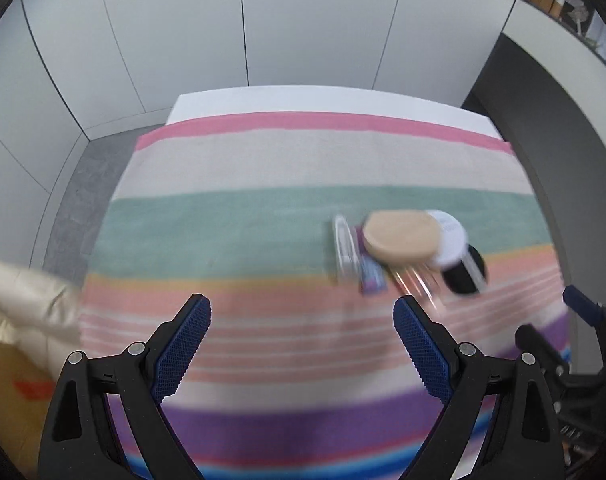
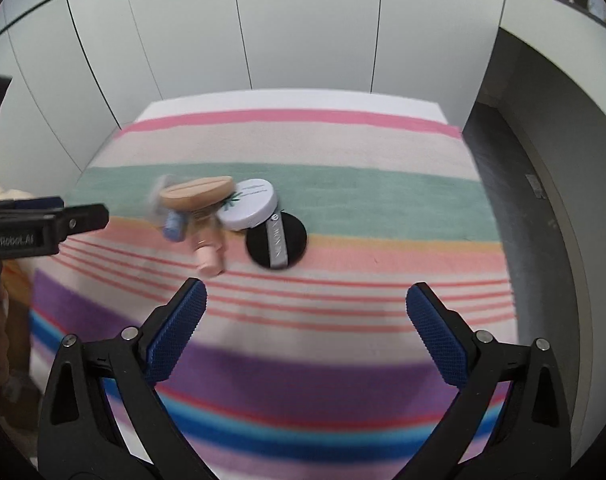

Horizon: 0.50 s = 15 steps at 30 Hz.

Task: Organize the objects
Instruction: 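Grasp the black MENOW compact with right tool while left tool grasps clear plastic case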

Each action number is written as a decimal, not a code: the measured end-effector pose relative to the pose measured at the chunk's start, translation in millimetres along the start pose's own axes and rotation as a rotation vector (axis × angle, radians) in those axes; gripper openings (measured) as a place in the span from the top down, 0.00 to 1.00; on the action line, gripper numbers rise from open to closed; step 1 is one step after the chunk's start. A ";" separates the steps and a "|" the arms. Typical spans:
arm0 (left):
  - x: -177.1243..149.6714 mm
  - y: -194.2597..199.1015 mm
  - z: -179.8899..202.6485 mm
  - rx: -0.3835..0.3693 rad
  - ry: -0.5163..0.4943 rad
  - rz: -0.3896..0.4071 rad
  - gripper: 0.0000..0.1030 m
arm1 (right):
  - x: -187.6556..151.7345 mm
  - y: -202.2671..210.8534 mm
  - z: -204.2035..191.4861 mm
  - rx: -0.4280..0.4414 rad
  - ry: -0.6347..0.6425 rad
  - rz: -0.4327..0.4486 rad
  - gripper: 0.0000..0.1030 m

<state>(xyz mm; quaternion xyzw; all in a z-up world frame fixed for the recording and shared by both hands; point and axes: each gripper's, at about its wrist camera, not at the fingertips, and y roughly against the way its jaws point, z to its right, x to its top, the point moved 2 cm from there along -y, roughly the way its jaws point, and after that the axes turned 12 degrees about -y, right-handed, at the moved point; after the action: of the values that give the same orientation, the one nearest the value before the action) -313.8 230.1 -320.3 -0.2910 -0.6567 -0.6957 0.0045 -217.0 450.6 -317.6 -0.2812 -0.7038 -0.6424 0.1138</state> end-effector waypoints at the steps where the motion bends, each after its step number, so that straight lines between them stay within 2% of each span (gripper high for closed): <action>1: 3.7 -11.8 -0.7 0.002 0.007 -0.011 0.09 | 1.4 -9.3 0.2 0.002 -0.002 -0.010 0.03; 4: 10.2 -39.6 -1.7 -0.024 0.026 -0.038 0.09 | 5.3 -32.3 0.0 0.007 -0.006 -0.023 0.04; 8: 15.1 -59.8 0.4 -0.004 0.010 -0.048 0.09 | 7.9 -51.1 -6.9 0.032 0.013 -0.025 0.04; 10: 17.3 -62.8 3.0 -0.027 0.004 -0.022 0.09 | 8.7 -57.7 -12.0 0.032 0.038 -0.010 0.09; 11: 18.8 -63.9 4.2 -0.024 -0.001 -0.013 0.10 | 8.6 -61.7 -15.3 0.032 0.055 -0.006 0.19; 12: 19.7 -63.9 5.1 -0.026 -0.006 -0.006 0.16 | 8.4 -65.6 -17.4 0.034 0.066 -0.010 0.32; 13: 20.7 -64.1 6.6 -0.039 -0.013 0.000 0.22 | 7.7 -69.8 -19.2 0.037 0.074 -0.023 0.42; 14: 21.2 -63.5 8.9 -0.058 -0.016 0.003 0.25 | 6.3 -73.3 -20.3 0.035 0.082 -0.032 0.47; 15: 21.6 -63.3 10.7 -0.073 -0.018 0.006 0.33 | 5.5 -70.8 -22.1 0.039 0.096 -0.012 0.53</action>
<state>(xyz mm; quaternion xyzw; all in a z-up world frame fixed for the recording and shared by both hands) -352.1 256.7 -369.5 -0.2991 -0.6301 -0.7165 -0.0097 -264.3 429.5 -371.0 -0.2438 -0.7116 -0.6419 0.1490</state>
